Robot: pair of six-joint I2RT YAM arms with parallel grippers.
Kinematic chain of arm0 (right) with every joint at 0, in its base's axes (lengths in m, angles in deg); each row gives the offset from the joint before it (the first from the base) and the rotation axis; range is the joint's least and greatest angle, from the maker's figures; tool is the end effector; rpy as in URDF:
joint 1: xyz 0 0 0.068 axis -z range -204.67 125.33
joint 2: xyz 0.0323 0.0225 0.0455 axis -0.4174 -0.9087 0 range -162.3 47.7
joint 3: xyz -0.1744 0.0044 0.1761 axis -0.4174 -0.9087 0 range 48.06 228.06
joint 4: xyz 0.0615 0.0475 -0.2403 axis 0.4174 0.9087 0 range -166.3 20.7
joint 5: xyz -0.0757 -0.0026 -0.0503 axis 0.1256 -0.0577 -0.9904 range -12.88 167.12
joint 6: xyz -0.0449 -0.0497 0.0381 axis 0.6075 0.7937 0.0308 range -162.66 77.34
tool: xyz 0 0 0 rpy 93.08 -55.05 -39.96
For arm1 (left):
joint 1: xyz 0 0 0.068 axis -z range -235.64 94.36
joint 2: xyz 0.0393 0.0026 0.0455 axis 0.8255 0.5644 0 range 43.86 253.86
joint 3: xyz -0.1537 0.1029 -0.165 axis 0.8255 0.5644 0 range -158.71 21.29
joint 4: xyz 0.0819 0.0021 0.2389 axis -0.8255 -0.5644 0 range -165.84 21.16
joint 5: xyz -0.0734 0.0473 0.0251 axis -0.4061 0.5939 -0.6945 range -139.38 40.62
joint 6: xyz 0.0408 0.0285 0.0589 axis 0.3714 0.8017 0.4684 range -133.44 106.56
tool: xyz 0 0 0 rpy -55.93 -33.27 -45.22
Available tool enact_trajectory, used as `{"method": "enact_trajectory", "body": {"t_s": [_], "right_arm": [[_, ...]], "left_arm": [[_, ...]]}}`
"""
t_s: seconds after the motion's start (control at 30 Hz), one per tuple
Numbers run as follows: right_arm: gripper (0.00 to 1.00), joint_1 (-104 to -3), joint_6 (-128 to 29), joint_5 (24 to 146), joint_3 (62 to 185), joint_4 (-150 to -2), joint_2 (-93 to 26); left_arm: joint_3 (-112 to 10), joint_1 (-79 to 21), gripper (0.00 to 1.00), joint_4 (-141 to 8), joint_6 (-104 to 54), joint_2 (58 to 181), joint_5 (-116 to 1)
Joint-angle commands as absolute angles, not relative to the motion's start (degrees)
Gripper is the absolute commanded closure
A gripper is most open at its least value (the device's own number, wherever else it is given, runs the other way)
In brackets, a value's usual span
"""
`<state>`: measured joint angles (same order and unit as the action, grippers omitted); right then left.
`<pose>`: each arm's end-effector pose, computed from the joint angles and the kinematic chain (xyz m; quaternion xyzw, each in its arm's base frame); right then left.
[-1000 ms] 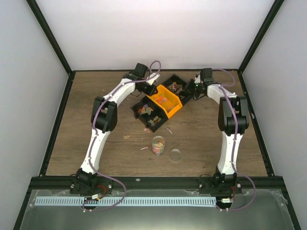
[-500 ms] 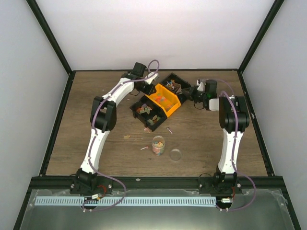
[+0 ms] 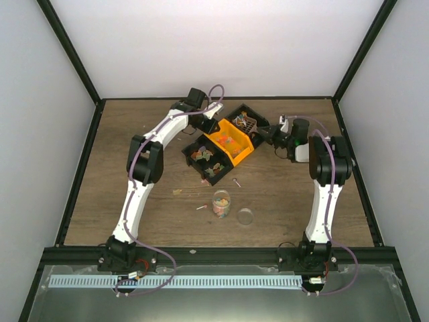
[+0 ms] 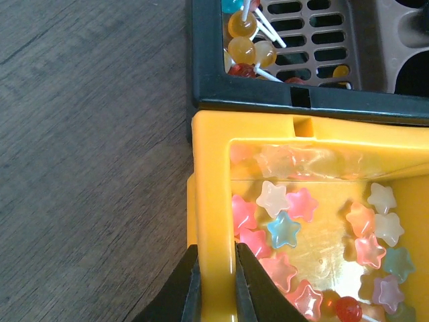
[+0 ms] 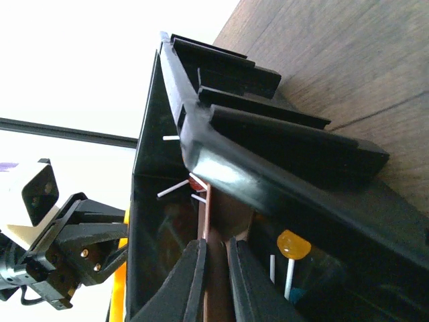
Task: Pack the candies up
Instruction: Scoop the fake candies from the storage box.
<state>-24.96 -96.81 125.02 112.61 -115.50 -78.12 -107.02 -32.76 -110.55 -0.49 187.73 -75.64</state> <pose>0.4341 0.0508 0.0846 0.1411 0.7785 0.5330 0.3001 0.4743 -0.2317 0.1368 0.3483 0.8695 -0.2408 0.2544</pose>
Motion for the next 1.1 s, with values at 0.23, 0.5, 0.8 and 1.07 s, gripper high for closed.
{"method": "enact_trajectory", "body": {"t_s": [0.23, 0.5, 0.8, 1.07], "right_arm": [[0.99, -24.96, -100.19, 136.78, 105.73, -117.57, -76.43], [0.99, -24.41, -99.38, 137.53, 103.65, -117.98, -73.55], [0.99, -23.78, -104.00, 140.29, 100.02, -127.72, -71.54], [0.99, -23.18, -105.60, 140.84, 101.08, -128.60, -69.55]], "left_arm": [[-106.89, -30.94, 0.96, -111.68, 0.26, 190.37, -76.54], [-106.86, -31.25, 0.96, -111.09, -0.53, 190.55, -76.15], [-106.73, -31.47, 0.96, -110.26, -1.56, 190.89, -76.23], [-104.94, -31.47, 0.96, -109.27, -1.48, 190.11, -76.23]]}}
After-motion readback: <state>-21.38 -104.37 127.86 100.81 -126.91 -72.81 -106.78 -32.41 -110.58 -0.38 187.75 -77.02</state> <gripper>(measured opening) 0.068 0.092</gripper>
